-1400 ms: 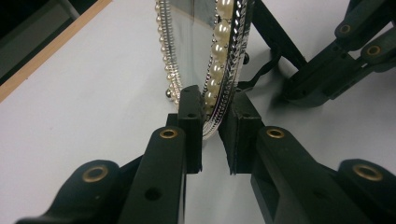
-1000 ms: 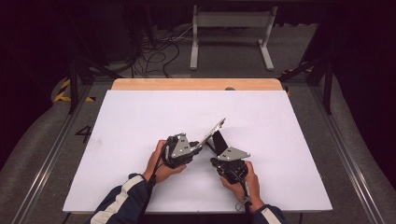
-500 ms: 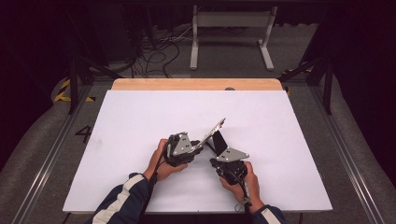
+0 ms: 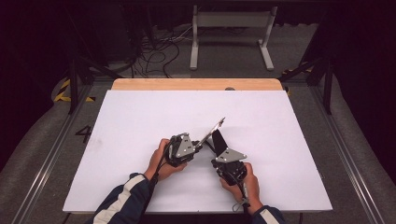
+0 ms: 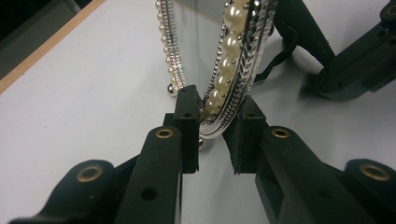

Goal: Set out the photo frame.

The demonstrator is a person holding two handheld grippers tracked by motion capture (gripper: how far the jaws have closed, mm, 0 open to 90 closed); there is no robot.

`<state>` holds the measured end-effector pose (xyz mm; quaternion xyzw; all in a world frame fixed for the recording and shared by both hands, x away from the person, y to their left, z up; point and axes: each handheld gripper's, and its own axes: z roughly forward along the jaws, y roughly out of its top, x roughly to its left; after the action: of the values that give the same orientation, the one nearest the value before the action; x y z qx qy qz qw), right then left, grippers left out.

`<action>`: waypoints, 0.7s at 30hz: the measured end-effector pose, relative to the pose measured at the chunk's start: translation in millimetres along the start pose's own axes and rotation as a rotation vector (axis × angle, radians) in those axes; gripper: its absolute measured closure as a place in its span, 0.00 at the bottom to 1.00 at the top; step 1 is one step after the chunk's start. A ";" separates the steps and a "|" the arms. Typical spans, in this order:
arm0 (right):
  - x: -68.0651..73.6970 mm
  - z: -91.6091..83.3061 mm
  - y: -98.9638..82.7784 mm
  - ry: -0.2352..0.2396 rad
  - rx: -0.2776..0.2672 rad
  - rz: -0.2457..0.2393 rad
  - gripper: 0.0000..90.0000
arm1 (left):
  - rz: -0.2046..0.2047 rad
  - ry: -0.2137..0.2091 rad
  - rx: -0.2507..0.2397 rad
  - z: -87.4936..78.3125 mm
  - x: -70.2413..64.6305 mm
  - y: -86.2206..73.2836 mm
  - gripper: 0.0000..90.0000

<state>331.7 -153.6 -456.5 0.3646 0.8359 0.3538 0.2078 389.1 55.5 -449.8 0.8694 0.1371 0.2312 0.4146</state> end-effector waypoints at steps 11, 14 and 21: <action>-8.8 -1.0 -3.4 0.021 0.009 0.052 1.00 | 0.034 0.011 0.021 -4.4 -8.7 4.0 0.87; -11.7 -1.9 -4.3 0.026 0.007 0.064 1.00 | 0.040 0.014 0.024 -4.8 -10.6 5.0 0.87; -16.4 -3.7 -6.0 0.028 0.011 0.073 1.00 | 0.059 0.027 0.038 -7.4 -19.8 8.4 0.86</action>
<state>337.3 -170.5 -457.1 0.3909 0.8268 0.3617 0.1810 368.7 46.6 -444.8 0.8776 0.1213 0.2523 0.3892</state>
